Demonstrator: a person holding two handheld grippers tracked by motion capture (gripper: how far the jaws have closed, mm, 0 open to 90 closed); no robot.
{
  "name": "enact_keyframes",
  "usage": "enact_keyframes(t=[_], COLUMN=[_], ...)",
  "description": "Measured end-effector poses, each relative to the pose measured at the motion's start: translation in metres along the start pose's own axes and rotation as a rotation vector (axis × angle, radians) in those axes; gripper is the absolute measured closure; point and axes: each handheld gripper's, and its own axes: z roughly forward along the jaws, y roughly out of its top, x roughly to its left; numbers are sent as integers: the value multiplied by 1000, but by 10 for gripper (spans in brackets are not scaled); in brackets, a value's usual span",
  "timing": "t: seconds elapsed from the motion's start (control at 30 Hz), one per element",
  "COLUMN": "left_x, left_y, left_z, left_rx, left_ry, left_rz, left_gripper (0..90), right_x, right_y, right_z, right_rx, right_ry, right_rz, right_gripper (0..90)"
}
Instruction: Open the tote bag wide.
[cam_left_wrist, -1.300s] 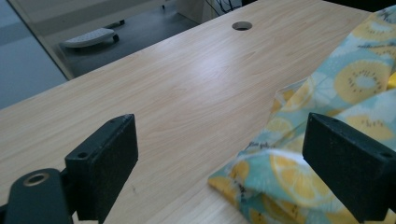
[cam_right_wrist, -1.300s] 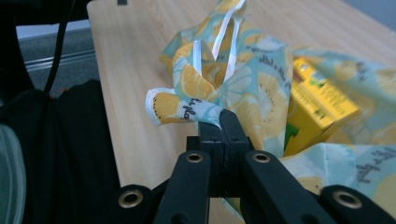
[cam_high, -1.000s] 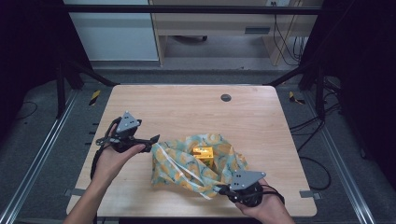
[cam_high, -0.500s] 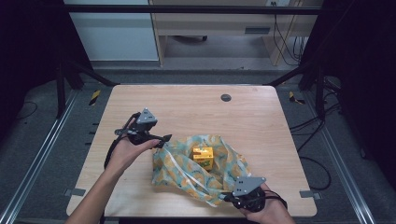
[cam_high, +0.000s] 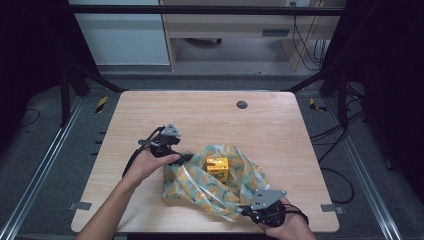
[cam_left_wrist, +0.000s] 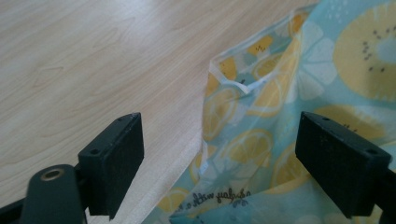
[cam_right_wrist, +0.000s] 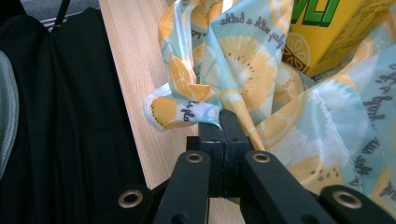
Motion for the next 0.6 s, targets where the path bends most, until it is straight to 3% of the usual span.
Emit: enact_keyframes(t=[0.1,0.2,0.3,0.37,0.5,0.6], left_x=[-1,-3,-8,-9,-12,-12], left_y=[-2,-2,-2,-2,-3,-3], left_z=[3,4,5,5,5,4], left_rx=[28,41,50,56,69,71], left_ry=[-25,-42,-64,-65,-36,-41], left_rz=[2,8,25,37,58,68], left_gripper=[144,198,311,438,656,771], right_x=[0,0,-1,-2,-3,-4], right_y=[0,0,0,-1,0,0], right_z=[0,-1,-2,-3,-4,-4], right_rx=[1,2,-2,-8,-12,-15], right_ry=[-2,-7,-13,-16,-20,-22], right_rz=[-1,1,7,5,8,10], right_gripper=[900,900,900,900,900,900])
